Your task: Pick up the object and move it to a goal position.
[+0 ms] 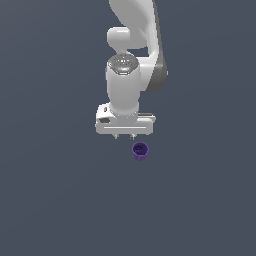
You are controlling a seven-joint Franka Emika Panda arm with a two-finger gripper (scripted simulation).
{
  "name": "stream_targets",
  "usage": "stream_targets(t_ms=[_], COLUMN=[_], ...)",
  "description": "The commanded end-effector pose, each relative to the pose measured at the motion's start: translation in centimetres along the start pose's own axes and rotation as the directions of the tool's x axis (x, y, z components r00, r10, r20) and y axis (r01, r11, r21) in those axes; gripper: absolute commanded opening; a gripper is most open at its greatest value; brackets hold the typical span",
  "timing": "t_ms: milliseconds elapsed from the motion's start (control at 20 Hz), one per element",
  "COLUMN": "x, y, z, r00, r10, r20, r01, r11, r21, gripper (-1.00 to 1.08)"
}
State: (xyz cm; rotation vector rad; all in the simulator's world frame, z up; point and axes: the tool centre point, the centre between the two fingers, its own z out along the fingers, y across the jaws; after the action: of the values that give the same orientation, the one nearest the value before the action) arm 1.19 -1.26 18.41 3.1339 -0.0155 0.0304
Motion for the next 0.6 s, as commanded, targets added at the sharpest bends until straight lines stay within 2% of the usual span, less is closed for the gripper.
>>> stream_targets(t_ms=[0, 250, 550], x=[0.1, 0.5, 0.9], y=[-0.1, -0.3, -0.8], z=[0.3, 1.2, 2.9], r00=[1.000, 0.997, 0.985], r10=[0.004, 0.018, 0.041], r20=[0.016, 0.070, 0.167], r01=[-0.004, -0.019, -0.044], r11=[1.000, 1.000, 0.999], r21=[0.002, 0.007, 0.013], gripper=[0.28, 0.28, 0.28])
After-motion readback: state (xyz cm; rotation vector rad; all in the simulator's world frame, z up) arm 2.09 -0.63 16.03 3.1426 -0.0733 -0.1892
